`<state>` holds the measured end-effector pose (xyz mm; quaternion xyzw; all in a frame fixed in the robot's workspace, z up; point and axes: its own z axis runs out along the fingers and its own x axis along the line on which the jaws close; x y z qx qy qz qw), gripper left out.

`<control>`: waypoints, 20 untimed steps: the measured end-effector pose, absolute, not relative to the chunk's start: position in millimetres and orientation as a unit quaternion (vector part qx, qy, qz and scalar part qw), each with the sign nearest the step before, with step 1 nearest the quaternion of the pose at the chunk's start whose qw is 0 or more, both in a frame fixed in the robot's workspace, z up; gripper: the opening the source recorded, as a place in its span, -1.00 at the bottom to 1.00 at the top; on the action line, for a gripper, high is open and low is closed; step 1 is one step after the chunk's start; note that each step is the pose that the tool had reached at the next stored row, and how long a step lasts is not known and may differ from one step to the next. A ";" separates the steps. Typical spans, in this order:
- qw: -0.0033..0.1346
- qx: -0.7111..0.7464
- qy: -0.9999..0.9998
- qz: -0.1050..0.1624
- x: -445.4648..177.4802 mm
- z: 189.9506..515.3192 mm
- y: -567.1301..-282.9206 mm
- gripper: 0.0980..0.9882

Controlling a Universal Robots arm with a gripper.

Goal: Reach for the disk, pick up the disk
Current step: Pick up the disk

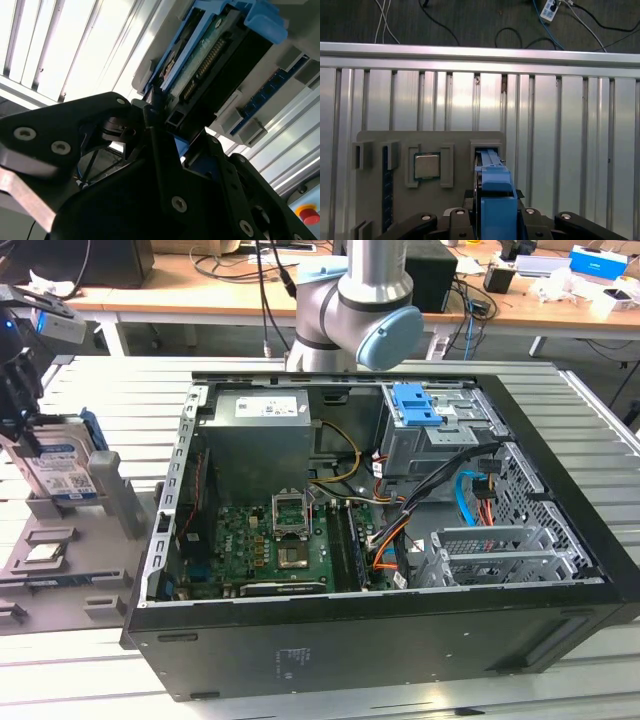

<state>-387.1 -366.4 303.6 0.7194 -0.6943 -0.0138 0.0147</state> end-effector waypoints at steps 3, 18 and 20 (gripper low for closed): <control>0.015 0.719 -0.694 -0.014 -387.0 310.0 -366.4 -0.40; 0.015 0.719 -0.694 -0.013 -386.9 342.8 -366.0 -0.40; 0.015 0.719 -0.694 -0.013 -386.8 351.6 -365.8 -0.40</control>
